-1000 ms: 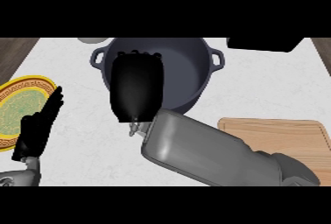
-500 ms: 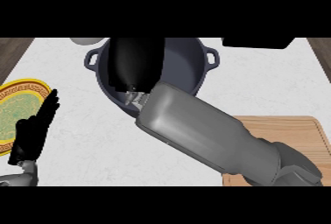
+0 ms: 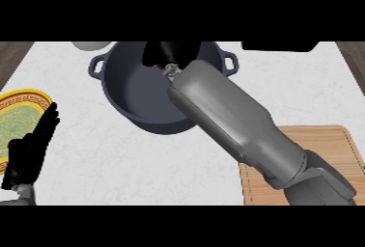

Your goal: Pick the bell pepper from the cutting board and place it in the pot

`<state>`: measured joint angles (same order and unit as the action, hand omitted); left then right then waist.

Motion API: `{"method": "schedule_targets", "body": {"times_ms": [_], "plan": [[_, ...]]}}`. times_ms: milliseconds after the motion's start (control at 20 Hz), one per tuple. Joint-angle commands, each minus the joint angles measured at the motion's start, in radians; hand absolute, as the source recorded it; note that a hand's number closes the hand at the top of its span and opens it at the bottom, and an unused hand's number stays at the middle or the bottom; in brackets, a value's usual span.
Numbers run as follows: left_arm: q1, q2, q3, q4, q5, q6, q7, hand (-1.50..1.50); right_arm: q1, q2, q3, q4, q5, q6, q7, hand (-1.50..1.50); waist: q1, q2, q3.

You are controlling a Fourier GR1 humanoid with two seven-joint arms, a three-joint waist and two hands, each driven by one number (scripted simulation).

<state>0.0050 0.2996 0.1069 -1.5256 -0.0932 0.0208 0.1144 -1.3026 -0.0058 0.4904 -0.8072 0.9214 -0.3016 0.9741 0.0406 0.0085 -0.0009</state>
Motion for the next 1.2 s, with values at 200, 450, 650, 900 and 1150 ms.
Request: {"method": "schedule_targets", "body": {"times_ms": [200, 450, 650, 900, 1150], "plan": [[-0.028, -0.033, -0.022, 0.027, -0.037, 0.027, -0.019, 0.0, -0.073, -0.038, -0.153, 0.347, -0.046, -0.12, -0.238, 1.5, 0.012, 0.013, 0.0], [-0.031, -0.023, -0.027, -0.03, -0.03, 0.006, 0.023, 0.0, -0.049, -0.014, -0.178, 0.49, -0.04, -0.199, -0.339, 1.5, 0.024, 0.016, 0.0], [-0.029, -0.017, -0.021, -0.024, -0.013, -0.015, 0.018, 0.0, -0.069, -0.021, -0.287, 0.526, -0.135, -0.222, -0.37, -1.5, 0.043, 0.024, 0.0], [-0.032, -0.032, -0.033, -0.041, -0.02, -0.008, 0.028, 0.0, -0.035, -0.032, -0.377, 0.54, -0.22, -0.265, -0.529, -1.5, 0.044, 0.025, 0.001], [-0.096, -0.03, -0.029, -0.018, -0.027, -0.001, 0.06, 0.0, -0.064, -0.026, -0.403, 0.566, -0.224, -0.33, -0.609, -1.5, 0.036, 0.026, 0.001]]}}
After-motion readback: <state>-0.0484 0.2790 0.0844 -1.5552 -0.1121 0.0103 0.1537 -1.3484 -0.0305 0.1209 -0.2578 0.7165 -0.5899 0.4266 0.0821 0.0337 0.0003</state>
